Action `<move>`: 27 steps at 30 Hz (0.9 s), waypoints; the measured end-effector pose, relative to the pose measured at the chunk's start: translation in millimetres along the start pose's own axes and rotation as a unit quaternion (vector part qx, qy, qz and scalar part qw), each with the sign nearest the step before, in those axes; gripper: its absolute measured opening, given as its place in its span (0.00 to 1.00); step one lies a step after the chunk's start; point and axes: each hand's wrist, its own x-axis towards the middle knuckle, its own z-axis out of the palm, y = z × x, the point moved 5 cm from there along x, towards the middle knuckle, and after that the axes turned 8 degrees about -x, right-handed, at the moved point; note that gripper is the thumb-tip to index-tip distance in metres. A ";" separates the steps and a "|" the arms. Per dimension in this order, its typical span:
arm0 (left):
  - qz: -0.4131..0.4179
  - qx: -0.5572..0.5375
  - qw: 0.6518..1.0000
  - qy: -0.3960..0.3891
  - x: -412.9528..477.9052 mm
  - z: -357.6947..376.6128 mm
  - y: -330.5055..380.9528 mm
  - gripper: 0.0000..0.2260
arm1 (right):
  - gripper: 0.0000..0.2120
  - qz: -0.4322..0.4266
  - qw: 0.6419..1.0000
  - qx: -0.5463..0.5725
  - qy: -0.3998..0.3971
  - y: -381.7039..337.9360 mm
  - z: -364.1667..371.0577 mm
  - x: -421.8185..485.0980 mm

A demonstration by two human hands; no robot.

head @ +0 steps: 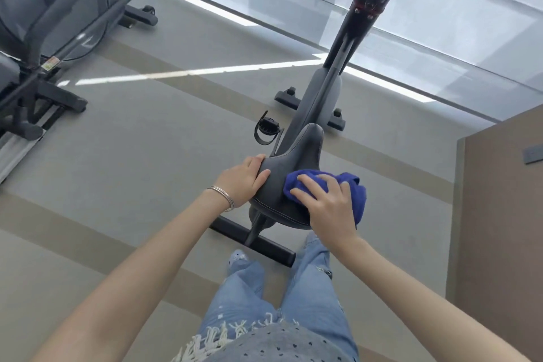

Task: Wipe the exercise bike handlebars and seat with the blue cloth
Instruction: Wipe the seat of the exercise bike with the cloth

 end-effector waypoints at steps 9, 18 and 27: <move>0.016 0.008 1.000 0.005 1.9 2.0 -3.1 0.23 | 0.17 -0.076 0.996 0.020 0.044 41.4 3.2 -65.9; 0.023 0.004 1.000 0.002 2.1 0.6 -3.1 0.23 | 0.17 0.210 0.958 0.192 -0.032 67.5 20.6 14.7; 0.074 -0.021 0.994 -0.072 -15.4 -8.0 -21.9 0.38 | 0.14 0.041 0.982 0.173 -0.062 51.7 3.0 -1.0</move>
